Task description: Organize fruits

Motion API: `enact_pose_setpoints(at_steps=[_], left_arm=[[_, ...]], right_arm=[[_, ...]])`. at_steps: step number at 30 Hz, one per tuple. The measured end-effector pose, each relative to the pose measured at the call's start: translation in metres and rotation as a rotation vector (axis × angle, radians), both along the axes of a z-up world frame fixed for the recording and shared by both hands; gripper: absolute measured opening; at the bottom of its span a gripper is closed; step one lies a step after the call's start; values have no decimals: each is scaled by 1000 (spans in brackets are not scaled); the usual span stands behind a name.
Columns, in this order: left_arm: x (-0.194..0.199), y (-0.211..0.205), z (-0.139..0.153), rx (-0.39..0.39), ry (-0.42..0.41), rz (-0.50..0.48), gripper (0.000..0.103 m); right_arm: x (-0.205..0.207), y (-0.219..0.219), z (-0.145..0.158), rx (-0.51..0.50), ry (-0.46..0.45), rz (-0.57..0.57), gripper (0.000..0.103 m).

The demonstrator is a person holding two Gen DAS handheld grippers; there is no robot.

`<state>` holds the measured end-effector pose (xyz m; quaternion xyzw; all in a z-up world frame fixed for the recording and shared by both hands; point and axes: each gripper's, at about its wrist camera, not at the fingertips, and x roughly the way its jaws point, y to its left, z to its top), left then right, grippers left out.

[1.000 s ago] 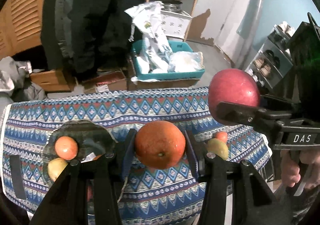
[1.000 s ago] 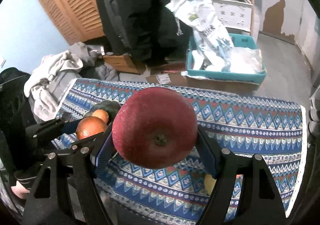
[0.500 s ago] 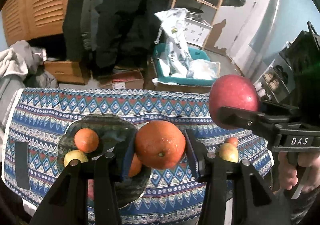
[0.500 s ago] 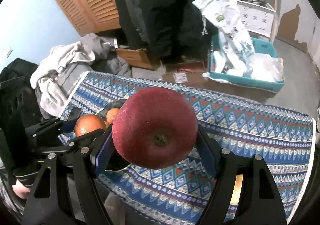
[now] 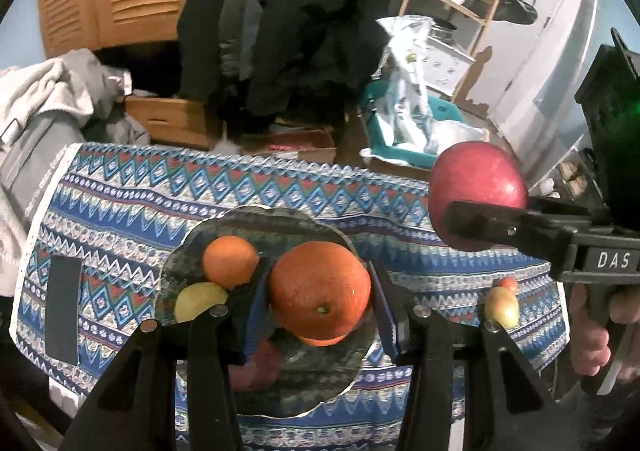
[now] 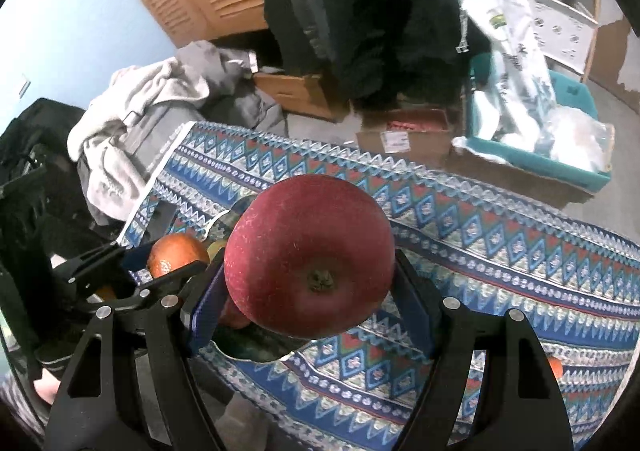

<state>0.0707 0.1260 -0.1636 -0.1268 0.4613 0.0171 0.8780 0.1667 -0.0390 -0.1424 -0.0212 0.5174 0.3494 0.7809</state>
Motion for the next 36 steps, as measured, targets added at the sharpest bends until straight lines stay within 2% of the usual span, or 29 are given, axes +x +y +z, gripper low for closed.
enact_pose_setpoints(at_steps=[11, 18, 22, 29, 36], left_arm=[[-5, 38, -37, -7, 59, 77, 48], [1, 54, -65, -75, 104, 114, 48], [5, 55, -81, -117, 131, 120, 48], [12, 47, -101, -108, 179, 109, 48], [15, 45, -106, -113, 186, 94, 49]], right_arm=[[6, 53, -27, -9, 43, 63, 77], [8, 77, -55, -44, 85, 96, 77], [10, 85, -72, -61, 111, 108, 77], [11, 93, -97, -107, 137, 121, 77], [13, 96, -114, -137, 157, 125, 77]])
